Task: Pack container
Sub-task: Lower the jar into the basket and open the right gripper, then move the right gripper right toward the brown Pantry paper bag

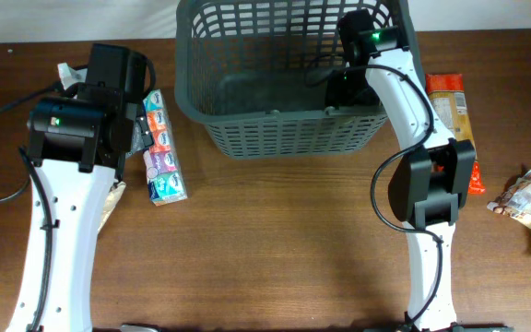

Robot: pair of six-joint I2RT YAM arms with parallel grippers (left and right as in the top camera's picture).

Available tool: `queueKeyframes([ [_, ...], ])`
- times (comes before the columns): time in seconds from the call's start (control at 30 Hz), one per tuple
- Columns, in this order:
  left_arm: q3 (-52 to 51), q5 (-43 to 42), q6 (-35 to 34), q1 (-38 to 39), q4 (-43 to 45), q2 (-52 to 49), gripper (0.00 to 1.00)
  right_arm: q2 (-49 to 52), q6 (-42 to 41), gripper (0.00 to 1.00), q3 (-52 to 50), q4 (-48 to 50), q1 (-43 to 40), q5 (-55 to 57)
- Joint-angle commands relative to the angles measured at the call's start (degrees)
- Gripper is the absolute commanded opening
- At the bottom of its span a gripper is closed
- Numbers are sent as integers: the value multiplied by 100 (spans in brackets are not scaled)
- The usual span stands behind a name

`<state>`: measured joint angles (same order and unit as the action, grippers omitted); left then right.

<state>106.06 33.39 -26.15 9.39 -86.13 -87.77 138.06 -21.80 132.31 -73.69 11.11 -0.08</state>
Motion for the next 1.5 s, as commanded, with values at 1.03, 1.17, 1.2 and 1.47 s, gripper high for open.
queueKeyframes([
  [1.03,-9,-20,11,-24,-7,-42,100,-323,485,99,4784,-1141,-138,-317],
  [1.17,-9,-20,11,-24,-33,-42,100,-916,439,99,4743,-1381,-389,328],
  [1.2,-9,-20,11,-24,-46,-42,100,-1029,439,99,4743,-1458,-468,490],
  [1.47,-9,-20,11,-24,-50,-42,100,-1707,566,99,4638,-2365,-1615,1189],
])
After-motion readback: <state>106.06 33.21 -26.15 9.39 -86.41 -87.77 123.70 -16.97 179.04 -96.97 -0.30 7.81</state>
